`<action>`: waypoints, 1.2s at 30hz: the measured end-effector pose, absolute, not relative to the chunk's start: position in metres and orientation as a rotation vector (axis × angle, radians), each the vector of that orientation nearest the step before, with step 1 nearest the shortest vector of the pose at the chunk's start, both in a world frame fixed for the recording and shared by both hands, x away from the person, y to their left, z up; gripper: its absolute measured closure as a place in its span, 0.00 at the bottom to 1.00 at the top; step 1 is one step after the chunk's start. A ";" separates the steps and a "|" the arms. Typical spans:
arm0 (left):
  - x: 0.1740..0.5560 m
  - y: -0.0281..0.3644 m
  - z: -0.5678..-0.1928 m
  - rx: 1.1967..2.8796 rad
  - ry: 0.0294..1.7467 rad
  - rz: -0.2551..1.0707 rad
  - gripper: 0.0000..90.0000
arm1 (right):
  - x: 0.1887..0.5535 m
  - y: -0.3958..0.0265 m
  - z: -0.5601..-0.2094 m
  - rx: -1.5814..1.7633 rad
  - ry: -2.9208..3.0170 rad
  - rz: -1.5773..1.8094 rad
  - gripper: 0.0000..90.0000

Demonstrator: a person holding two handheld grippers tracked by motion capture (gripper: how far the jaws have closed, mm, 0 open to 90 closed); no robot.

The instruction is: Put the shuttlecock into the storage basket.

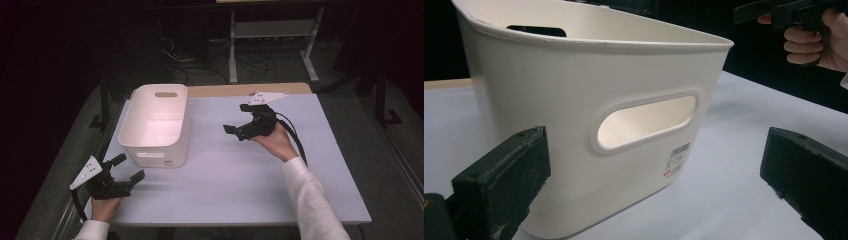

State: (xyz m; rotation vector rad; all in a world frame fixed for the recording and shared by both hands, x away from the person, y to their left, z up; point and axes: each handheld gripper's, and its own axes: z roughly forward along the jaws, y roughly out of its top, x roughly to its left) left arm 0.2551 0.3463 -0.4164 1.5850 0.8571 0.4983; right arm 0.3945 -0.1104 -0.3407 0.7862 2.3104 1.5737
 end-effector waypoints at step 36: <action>0.256 0.344 -0.417 1.579 0.862 0.493 0.00 | 0.368 -0.172 -0.374 0.897 2.276 1.555 0.00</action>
